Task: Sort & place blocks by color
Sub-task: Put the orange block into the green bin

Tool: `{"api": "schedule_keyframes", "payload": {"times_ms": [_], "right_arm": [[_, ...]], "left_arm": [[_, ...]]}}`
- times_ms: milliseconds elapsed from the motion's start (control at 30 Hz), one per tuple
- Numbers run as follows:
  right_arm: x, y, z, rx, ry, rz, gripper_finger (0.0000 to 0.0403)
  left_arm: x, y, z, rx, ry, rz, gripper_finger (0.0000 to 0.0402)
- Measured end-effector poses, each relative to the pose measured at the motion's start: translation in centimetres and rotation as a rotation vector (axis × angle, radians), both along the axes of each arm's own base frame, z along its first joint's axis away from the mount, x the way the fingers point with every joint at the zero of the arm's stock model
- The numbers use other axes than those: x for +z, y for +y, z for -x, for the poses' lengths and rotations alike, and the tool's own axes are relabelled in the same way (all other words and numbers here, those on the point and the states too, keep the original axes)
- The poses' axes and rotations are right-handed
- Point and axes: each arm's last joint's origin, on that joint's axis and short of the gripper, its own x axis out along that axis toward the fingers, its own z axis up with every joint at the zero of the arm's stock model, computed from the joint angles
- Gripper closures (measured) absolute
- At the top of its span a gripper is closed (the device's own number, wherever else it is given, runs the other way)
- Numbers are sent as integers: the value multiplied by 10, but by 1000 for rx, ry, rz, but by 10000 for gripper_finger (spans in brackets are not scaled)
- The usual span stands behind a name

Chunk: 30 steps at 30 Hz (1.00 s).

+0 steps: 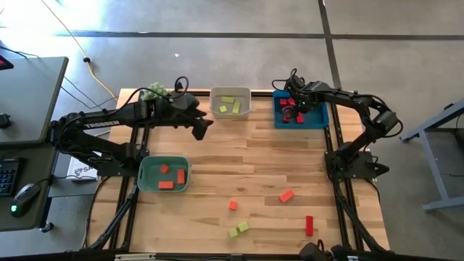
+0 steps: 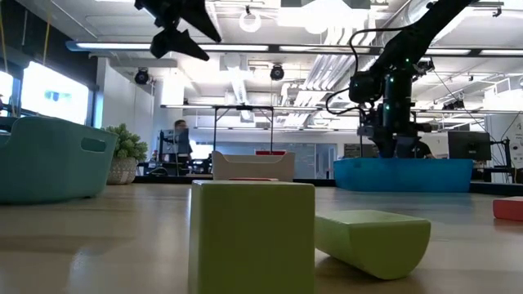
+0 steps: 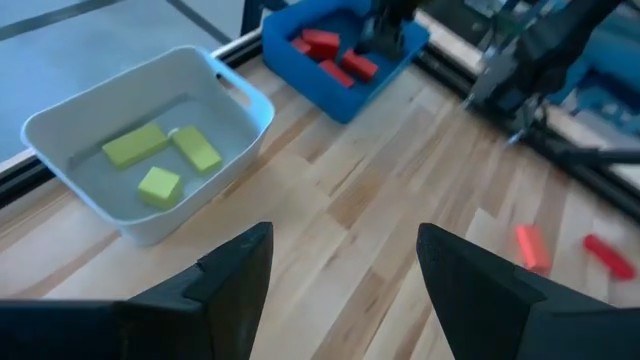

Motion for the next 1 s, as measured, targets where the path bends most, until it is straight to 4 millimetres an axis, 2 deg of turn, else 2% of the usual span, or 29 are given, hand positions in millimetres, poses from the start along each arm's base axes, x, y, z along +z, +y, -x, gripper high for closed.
{"api": "schedule_keyframes", "payload": {"times_ms": [200, 500, 667, 833, 1000], "right_arm": [[13, 5, 2, -13, -73, 6, 207], [62, 28, 14, -9, -225, 153, 207], [84, 43, 19, -11, -329, 200, 207], [95, 60, 16, 52, -398, 207, 207], [101, 81, 6, 82, -471, 168, 207]], "left_arm": [[3, 1, -2, 29, -62, 26, 163], [9, -1, -5, 47, -131, 50, 163], [27, -8, -8, 11, -179, 32, 163], [42, -16, -9, -14, -201, 9, 163], [40, -30, -10, -49, -146, 38, 163]]}}
